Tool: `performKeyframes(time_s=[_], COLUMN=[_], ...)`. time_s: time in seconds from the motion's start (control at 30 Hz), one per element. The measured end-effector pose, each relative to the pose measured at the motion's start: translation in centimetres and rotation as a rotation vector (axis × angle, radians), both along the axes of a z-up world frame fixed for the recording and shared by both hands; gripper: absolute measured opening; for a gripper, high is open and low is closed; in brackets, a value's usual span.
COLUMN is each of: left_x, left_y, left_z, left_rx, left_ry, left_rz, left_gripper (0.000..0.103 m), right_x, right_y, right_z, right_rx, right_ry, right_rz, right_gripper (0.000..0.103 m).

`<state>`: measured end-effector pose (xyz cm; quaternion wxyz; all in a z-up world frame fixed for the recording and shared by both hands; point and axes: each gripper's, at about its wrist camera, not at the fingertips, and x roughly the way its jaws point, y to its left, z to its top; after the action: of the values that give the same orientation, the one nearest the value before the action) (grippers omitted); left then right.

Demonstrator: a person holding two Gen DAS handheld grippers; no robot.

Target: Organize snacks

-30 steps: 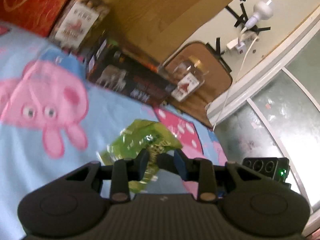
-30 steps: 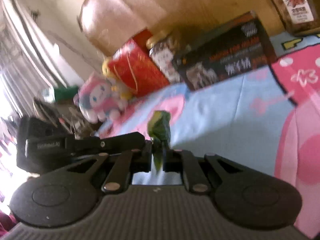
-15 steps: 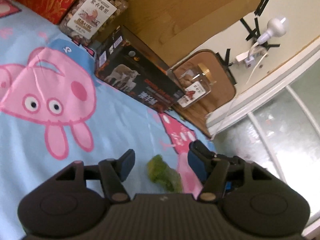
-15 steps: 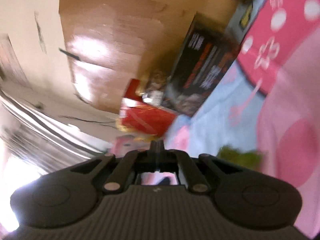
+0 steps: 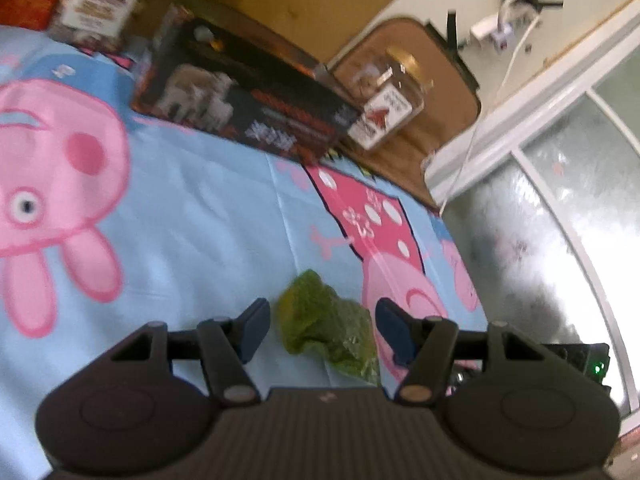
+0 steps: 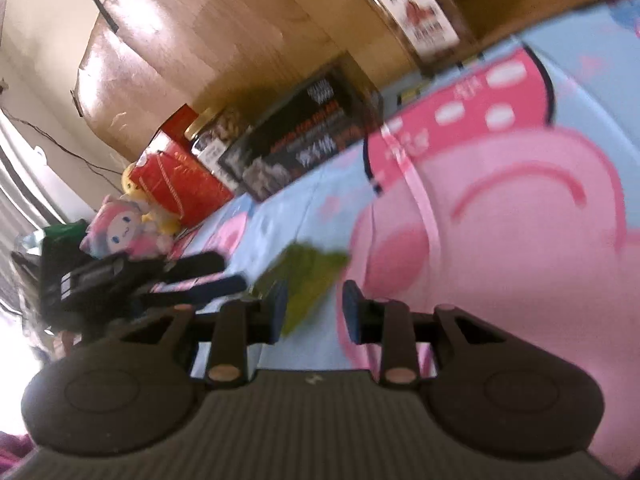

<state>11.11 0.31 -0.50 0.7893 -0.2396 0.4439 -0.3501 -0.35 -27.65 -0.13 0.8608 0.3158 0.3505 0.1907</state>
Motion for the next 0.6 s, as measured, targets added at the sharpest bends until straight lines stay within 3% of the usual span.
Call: performKeyframes(time_s=[0.1,0.13,0.37,0.47,0.6], left_x=[0.0,-0.2,0.0,1.2,4.0], left_y=[-1.2,-1.4,-0.4,0.3,1.3], left_z=[-0.2,-0.2,0.0,1.7,6.0], left_rx=[-0.006,-0.004,-0.017,-0.047,-0.062], left_ry=[-0.020,-0.028,-0.006,-0.032,-0.131], left_rz=[-0.026,-0.023,0.022,0.046,0.109], left_gripper=[0.057,0.055,0.041,0.041,0.041], right_x=[-0.2,0.1,2.8,4.0,7.9], right_y=[0.3,0.6,2.4,2.8,3.8], right_z=[-1.1,-1.2,-0.8,1.0,4.6], right_rx=[0.081,0.096,0.083,0.068,0.038], right_ry=[0.035,0.043,-0.005,-0.066,-0.189], right_rz=[-0.006,-0.008,0.025,0.051,0.091], right_gripper=[0.029,0.023,0.014,0.013,0.013])
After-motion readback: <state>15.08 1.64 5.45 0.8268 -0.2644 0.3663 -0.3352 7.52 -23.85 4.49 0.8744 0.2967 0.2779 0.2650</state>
